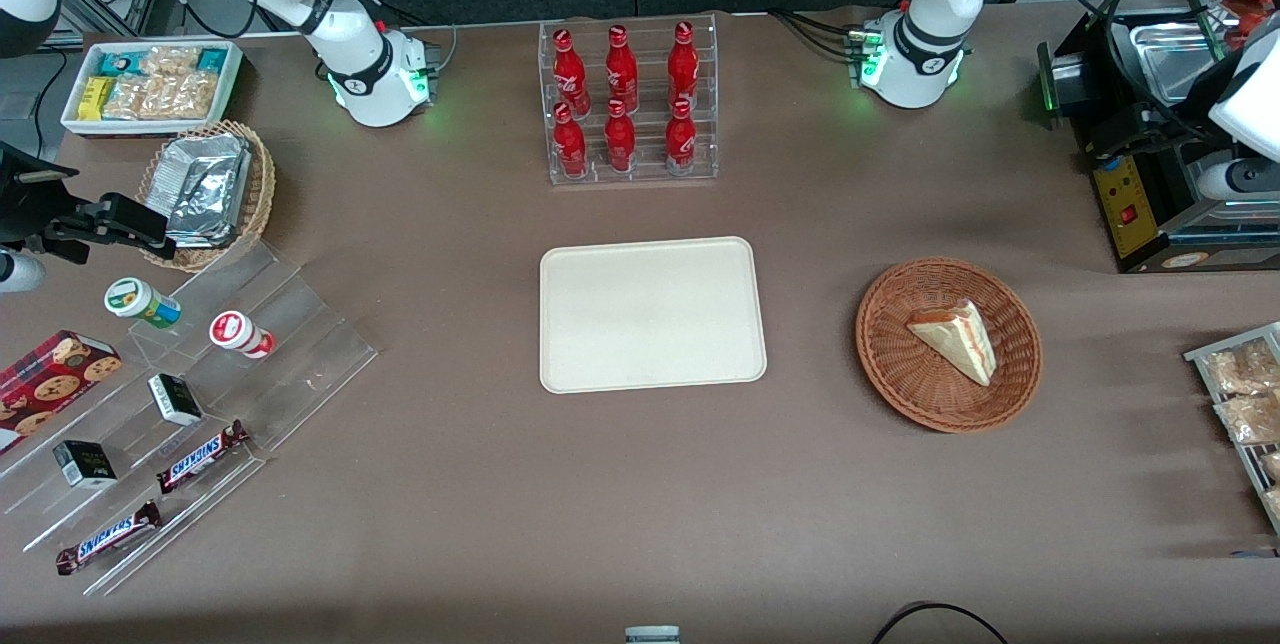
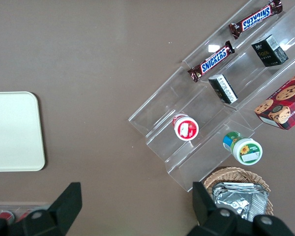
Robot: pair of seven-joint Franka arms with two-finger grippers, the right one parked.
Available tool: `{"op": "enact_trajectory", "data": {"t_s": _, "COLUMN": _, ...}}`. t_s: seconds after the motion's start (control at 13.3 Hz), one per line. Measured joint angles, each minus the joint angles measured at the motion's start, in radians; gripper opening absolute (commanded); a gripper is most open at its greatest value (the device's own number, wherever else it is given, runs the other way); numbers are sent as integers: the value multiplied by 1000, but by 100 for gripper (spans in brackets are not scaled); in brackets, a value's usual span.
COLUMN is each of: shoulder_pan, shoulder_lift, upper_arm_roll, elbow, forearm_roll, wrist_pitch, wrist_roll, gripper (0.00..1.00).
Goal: Place sandwich from basket to tray
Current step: 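Move the left gripper over the wicker basket and lower toward the sandwich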
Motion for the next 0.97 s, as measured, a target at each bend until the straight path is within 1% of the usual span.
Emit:
{"op": "enact_trajectory", "data": {"t_s": 0.45, "shoulder_pan": 0, "shoulder_lift": 21, "upper_arm_roll": -5, "elbow": -22, "forearm_roll": 8, "wrist_pitch": 14, "wrist_roll": 3, "gripper": 100}}
{"op": "enact_trajectory", "data": {"t_s": 0.6, "shoulder_pan": 0, "shoulder_lift": 30, "upper_arm_roll": -5, "elbow": -81, "forearm_roll": 12, "wrist_pitch": 86, "wrist_roll": 2, "gripper": 100}}
{"op": "enact_trajectory", "data": {"t_s": 0.75, "shoulder_pan": 0, "shoulder_lift": 30, "upper_arm_roll": -4, "elbow": -172, "forearm_roll": 13, "wrist_pitch": 186, "wrist_roll": -5, "gripper": 100}}
{"op": "enact_trajectory", "data": {"t_s": 0.97, "shoulder_pan": 0, "shoulder_lift": 27, "upper_arm_roll": -3, "elbow": -319, "forearm_roll": 14, "wrist_pitch": 367, "wrist_roll": -127, "gripper": 100}}
